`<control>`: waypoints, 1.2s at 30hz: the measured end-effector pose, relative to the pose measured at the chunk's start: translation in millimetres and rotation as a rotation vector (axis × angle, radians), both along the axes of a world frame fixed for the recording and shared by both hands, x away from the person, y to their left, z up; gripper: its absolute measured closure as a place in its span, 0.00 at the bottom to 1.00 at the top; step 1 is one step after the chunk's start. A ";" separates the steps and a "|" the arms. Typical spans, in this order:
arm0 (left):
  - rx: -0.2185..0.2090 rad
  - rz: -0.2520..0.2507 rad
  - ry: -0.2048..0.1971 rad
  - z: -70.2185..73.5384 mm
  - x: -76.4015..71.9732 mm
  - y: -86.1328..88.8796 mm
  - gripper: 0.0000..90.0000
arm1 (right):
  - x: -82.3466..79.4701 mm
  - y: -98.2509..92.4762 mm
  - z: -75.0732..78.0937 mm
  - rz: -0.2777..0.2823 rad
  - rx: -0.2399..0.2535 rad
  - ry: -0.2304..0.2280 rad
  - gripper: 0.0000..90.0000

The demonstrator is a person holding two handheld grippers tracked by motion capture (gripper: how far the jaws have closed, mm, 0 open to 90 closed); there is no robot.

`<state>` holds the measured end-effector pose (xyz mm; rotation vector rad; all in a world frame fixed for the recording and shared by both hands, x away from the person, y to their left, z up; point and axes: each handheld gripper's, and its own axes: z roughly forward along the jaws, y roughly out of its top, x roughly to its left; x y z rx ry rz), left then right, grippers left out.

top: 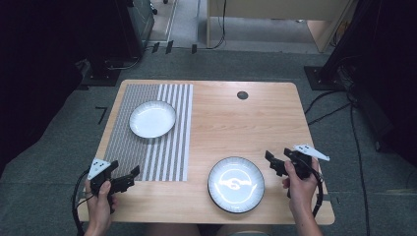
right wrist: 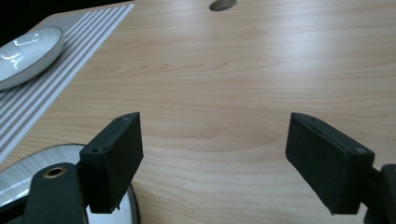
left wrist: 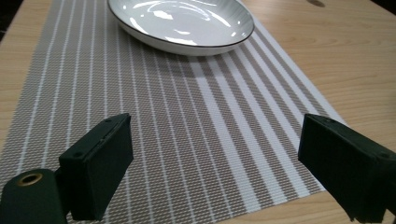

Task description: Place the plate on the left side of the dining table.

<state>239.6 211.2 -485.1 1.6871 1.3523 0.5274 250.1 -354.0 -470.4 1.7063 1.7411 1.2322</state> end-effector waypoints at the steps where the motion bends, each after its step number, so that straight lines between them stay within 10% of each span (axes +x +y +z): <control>1: 0.002 0.003 0.000 -0.3 -0.9 1.9 0.11 | -2.7 -4.3 -1.7 -0.007 0.000 0.002 0.20; 23: 0.140 0.099 0.033 -18.7 -1.2 49.2 0.10 | -45.0 -78.6 -39.5 -0.154 -0.052 0.058 0.20; 36: 0.190 0.080 0.076 -29.1 2.2 58.8 0.10 | -50.0 -82.5 -53.5 -0.188 -0.105 0.108 0.19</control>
